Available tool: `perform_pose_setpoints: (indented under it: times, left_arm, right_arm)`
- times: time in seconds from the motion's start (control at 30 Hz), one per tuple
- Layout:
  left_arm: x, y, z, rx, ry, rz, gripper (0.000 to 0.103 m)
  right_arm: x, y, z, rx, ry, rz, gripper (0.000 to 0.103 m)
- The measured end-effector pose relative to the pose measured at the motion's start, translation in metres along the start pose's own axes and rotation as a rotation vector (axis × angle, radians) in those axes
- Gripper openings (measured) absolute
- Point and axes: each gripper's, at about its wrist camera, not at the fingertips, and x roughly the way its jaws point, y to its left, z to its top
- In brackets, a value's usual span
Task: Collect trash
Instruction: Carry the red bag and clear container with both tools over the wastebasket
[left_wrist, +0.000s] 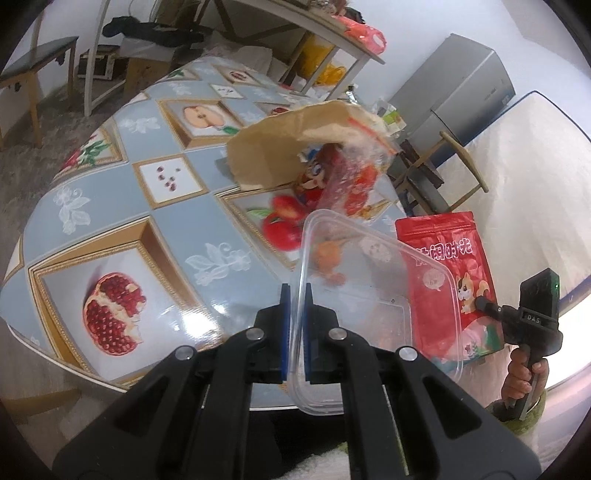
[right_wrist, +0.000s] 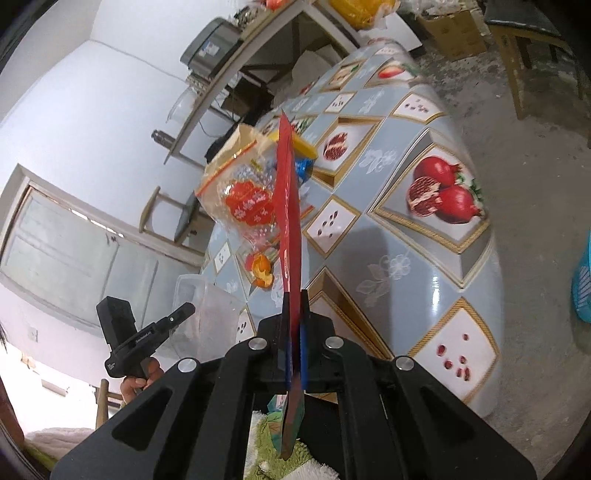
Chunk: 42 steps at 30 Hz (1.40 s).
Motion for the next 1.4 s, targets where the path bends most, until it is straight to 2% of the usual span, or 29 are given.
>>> perform_pose_setpoints:
  times: [0.27,0.5,0.7,0.87,1.0,1.1,1.2,1.4]
  left_arm:
    - [0.015,-0.056,0.014,0.108,0.006,-0.045,0.004]
    - [0.058,-0.135,0.031,0.244,0.061,-0.126,0.004]
    - [0.118,-0.226,0.036,0.383,0.163,-0.199,0.004]
    - [0.191,-0.308,0.023,0.474,0.289,-0.223,0.004]
    - [0.249,-0.364,0.003,0.544,0.369,-0.186,0.004]
    - [0.303,-0.405,-0.023,0.606,0.440,-0.126,0.004]
    - [0.352,-0.430,-0.049,0.644,0.521,-0.065,0.004]
    - [0.432,-0.452,-0.090,0.645,0.630,0.067,0.004]
  right_arm:
    - [-0.050,-0.026,-0.012,0.046,-0.114,0.017,0.003]
    - [-0.118,-0.069,-0.030,0.127,-0.266,-0.016,0.003]
    - [-0.175,-0.121,-0.054,0.237,-0.407,-0.088,0.003]
    - [-0.213,-0.178,-0.080,0.369,-0.501,-0.175,0.003]
    - [-0.234,-0.229,-0.094,0.472,-0.537,-0.288,0.003]
    - [-0.241,-0.264,-0.102,0.542,-0.544,-0.346,0.003]
    - [-0.243,-0.301,-0.107,0.622,-0.541,-0.405,0.003]
    - [-0.236,-0.365,-0.114,0.770,-0.538,-0.422,0.003]
